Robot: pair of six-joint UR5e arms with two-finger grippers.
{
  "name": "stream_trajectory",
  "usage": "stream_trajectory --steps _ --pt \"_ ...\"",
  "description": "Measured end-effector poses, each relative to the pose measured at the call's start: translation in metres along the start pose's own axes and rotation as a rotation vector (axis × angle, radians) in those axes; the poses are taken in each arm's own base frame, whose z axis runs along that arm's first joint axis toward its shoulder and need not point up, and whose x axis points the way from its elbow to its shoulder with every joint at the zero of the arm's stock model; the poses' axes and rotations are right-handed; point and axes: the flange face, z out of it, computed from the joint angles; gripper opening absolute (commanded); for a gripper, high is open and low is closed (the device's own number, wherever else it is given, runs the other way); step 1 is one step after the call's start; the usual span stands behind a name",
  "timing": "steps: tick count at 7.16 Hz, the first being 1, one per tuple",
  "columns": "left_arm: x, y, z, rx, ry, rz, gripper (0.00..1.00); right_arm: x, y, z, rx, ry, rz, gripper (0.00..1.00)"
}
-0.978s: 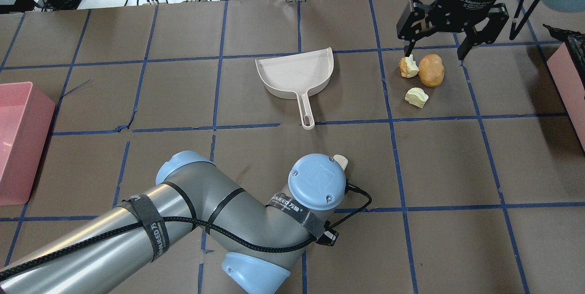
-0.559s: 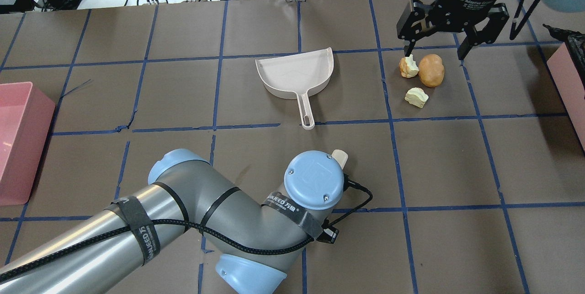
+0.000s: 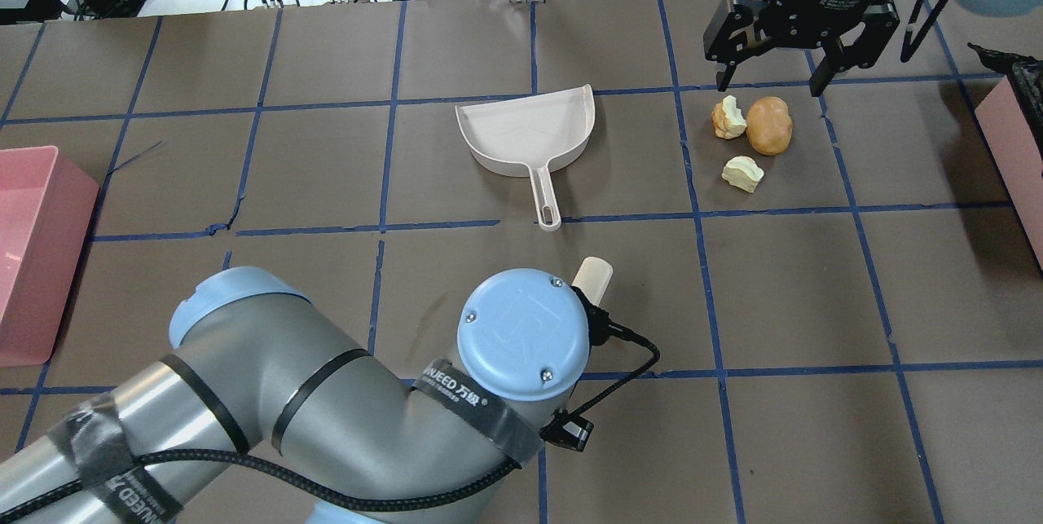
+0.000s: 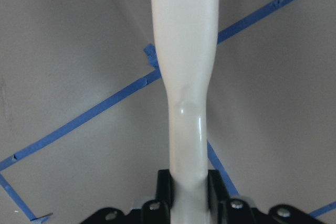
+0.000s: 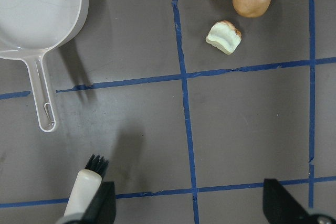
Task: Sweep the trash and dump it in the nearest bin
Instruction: 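Grasp the dustpan handle with the right gripper while the left gripper carries the brush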
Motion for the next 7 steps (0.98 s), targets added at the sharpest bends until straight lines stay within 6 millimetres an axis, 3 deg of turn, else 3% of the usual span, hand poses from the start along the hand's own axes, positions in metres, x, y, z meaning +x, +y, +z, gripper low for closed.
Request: stream_trajectory --steps 2,3,5,7 --pt "-0.028 -0.003 -0.02 -0.012 0.004 -0.073 0.0 -0.043 -0.024 0.044 0.014 0.0 -0.079 0.98" --pt "-0.056 -0.013 -0.024 -0.012 0.01 -0.135 0.0 -0.075 -0.033 0.075 0.016 0.0 -0.128 0.97" --pt "-0.145 -0.041 -0.043 0.018 0.031 -0.266 0.0 -0.131 -0.043 0.137 0.03 -0.004 -0.2 0.97" --pt "-0.244 -0.058 -0.073 0.04 0.043 -0.358 0.0 -0.179 -0.038 0.199 0.036 -0.01 -0.225 0.95"
